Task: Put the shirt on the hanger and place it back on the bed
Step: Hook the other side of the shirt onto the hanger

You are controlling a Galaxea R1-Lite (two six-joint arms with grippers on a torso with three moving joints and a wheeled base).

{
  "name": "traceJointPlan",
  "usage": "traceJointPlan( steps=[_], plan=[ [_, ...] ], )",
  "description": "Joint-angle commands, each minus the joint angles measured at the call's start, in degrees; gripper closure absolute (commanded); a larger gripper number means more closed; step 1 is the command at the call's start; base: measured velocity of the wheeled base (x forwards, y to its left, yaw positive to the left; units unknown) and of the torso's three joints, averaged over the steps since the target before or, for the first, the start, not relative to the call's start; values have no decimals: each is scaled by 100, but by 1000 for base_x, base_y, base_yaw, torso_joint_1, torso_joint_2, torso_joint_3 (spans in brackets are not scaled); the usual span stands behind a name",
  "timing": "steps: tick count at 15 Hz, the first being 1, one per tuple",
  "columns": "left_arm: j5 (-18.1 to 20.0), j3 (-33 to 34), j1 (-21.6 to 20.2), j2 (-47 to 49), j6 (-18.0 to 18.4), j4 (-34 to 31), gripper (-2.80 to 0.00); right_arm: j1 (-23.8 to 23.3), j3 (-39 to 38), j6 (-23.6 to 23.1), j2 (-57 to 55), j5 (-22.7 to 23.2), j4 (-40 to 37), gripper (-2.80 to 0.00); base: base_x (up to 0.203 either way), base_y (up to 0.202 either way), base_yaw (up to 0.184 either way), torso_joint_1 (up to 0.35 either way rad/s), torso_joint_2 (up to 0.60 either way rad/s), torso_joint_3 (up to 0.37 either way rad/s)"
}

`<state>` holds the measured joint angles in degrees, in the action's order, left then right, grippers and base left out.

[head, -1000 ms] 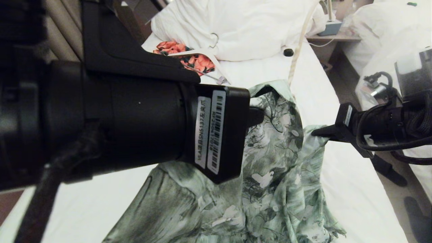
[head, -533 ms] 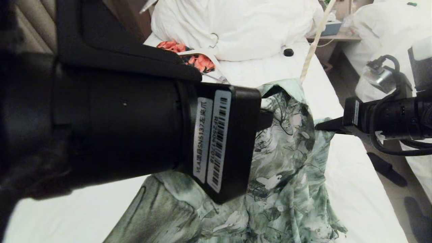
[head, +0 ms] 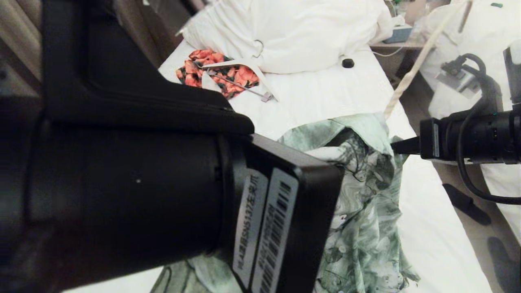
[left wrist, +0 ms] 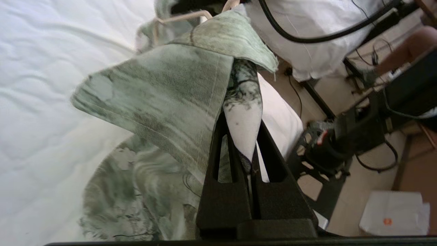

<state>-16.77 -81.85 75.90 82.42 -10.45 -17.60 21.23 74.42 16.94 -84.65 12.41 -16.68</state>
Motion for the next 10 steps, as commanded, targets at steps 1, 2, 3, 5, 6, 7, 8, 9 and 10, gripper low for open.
traceJointPlan(
  steps=[1,2,3,5,6,7,8,9,10],
  plan=[
    [-10,3,79,152,-26,-6,0,55,70,-53,69,12,-23,0,0,0,0,0,0,0],
    [-10,-17,83,241,-35,0,0,107,80,-154,167,16,-35,0,0,0,0,0,0,0],
    [-10,-44,83,324,-36,8,0,178,82,-217,242,23,-50,0,0,0,0,0,0,0],
    [-10,-165,81,450,-40,13,0,360,89,-244,414,25,-188,0,0,0,0,0,0,0],
    [-10,-263,83,462,-37,-8,0,455,85,-290,516,26,-297,0,0,0,0,0,0,0],
    [-10,-359,79,485,-36,-74,0,530,82,-503,636,30,-455,0,0,0,0,0,0,0],
    [-10,-406,97,512,-36,-183,0,562,79,-757,721,37,-552,0,0,0,0,0,0,0],
    [-3,-418,160,520,-44,-263,0,569,80,-943,792,56,-570,0,0,0,0,0,0,0],
    [-1,-419,209,521,-72,-314,0,575,82,-1093,871,60,-577,0,0,0,0,0,0,0]
  ],
)
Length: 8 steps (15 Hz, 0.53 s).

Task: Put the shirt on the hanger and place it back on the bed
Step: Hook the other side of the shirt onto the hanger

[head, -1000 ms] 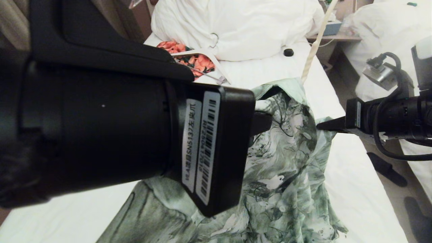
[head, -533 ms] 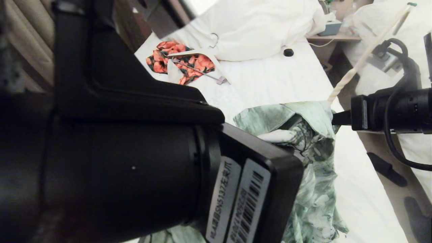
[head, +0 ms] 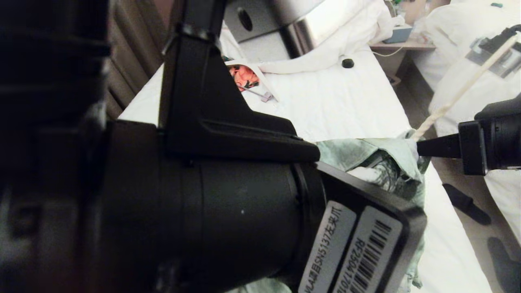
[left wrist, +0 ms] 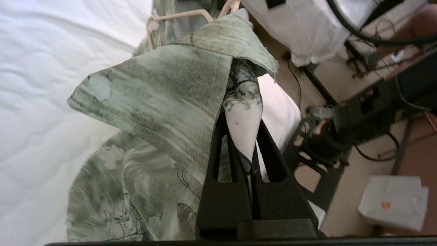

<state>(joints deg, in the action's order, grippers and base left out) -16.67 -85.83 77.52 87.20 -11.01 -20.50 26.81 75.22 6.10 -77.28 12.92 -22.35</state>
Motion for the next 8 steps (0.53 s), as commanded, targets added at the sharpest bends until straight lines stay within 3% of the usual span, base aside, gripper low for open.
traceJointPlan(
  steps=[1,5,8],
  plan=[
    [-5,-40,127,42,-90,-54,0,17,2,-95,221,14,-20,0,0,0,0,0,0,0],
    [-134,-193,354,-175,-243,-465,0,-232,-31,-668,474,-2,-516,0,0,0,0,0,0,0],
    [-430,-345,301,-188,-235,-464,0,-299,-153,-616,463,-9,-552,0,0,0,0,0,0,0]
  ],
)
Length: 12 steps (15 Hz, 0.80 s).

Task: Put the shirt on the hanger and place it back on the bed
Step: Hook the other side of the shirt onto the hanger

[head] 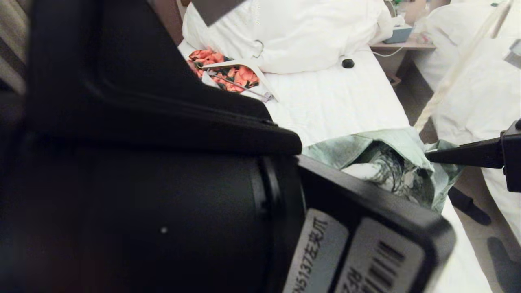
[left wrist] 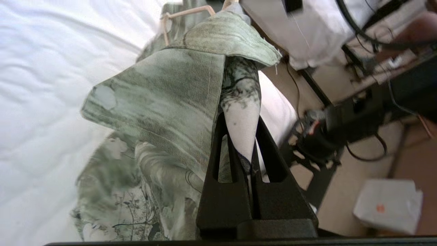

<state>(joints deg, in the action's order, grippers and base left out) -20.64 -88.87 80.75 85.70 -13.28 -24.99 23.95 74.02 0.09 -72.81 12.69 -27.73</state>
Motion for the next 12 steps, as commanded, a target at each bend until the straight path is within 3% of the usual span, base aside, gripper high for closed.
traceJointPlan(
  steps=[1,3,8,12],
  plan=[
    [-51,-49,-107,-32,-8,-6,0,-18,-109,93,13,-1,-28,0,0,0,0,0,0,0],
    [-60,-38,-332,-32,-16,52,0,-170,-126,434,-43,-12,-178,0,0,0,0,0,0,0],
    [-63,-95,-578,-67,-17,82,0,-803,-102,705,-499,-8,-706,0,0,0,0,0,0,0],
    [-63,-113,-578,-150,-44,73,0,-1336,-5,659,-979,47,-700,0,0,0,0,0,0,0]
  ],
)
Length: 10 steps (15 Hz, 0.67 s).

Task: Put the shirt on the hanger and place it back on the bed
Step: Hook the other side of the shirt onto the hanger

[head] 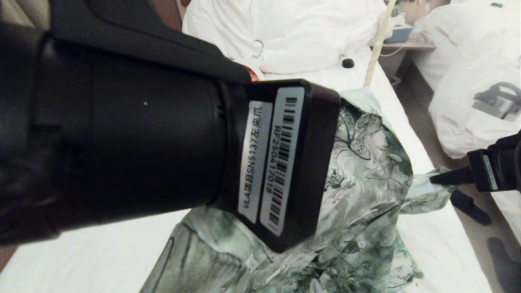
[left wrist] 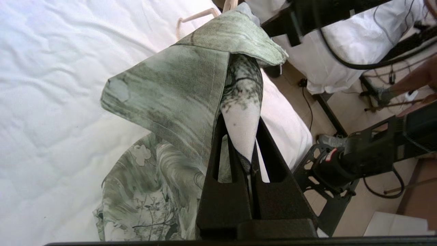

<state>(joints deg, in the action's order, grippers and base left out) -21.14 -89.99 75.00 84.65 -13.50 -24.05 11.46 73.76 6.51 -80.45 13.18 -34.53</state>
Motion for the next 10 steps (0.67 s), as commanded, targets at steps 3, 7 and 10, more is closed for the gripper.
traceJointPlan(
  steps=[3,7,10],
  plan=[
    [-127,33,-3,-63,-55,-56,0,-459,242,-164,-480,350,146,0,0,0,0,0,0,0],
    [-124,13,15,-28,-136,-65,0,-496,261,-514,-557,522,575,0,0,0,0,0,0,0],
    [-119,-62,70,-29,-136,-57,0,-391,330,-607,-576,528,789,0,0,0,0,0,0,0]
  ],
)
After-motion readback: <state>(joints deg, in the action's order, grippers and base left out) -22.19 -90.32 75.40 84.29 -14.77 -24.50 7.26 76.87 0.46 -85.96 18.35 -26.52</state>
